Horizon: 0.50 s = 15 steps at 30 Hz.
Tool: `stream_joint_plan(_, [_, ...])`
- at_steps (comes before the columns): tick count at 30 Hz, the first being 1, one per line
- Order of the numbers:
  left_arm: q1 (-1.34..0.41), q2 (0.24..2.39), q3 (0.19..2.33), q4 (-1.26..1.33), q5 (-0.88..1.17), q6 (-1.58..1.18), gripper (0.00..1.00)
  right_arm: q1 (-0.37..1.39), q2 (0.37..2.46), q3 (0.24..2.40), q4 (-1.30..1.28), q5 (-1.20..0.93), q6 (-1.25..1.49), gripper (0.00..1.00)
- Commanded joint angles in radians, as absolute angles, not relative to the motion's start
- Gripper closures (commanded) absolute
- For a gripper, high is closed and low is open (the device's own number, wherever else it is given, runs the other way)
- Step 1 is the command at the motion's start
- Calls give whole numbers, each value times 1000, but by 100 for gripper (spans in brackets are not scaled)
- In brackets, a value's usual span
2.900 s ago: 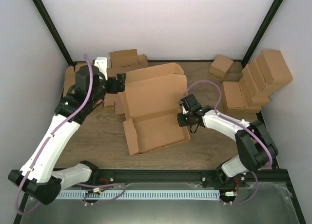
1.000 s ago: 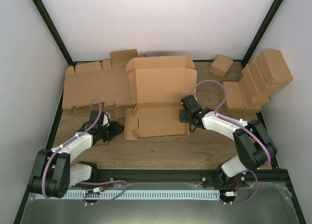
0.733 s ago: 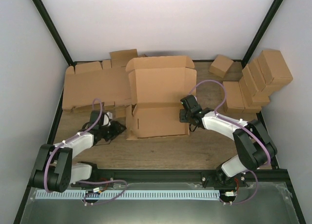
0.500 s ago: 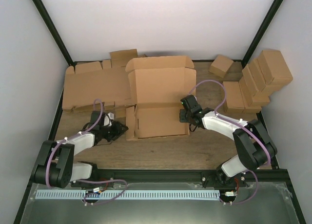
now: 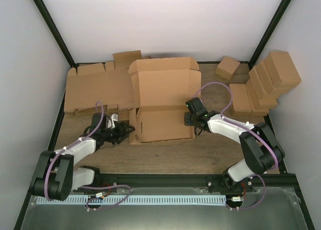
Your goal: Fold the paper box
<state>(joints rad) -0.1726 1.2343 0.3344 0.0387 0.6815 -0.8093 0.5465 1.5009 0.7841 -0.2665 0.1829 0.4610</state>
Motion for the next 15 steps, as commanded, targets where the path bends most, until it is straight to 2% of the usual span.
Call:
stream_joint_plan(1, [-170, 1150, 313, 67, 666, -821, 37, 545, 1507, 799, -239, 193, 465, 99])
stream_joint_plan(6, [-172, 1202, 289, 205, 791, -868, 29, 546, 1503, 795, -239, 189, 466, 99])
stream_joint_plan(11, [-171, 1252, 302, 181, 817, -821, 27, 546, 1506, 792, -238, 181, 468, 99])
stream_joint_plan(12, [-171, 1235, 302, 175, 806, -814, 25, 546, 1506, 792, -239, 178, 470, 99])
stream_joint_plan(15, [-170, 1159, 283, 199, 785, -817, 7, 546, 1503, 793, -241, 175, 472, 99])
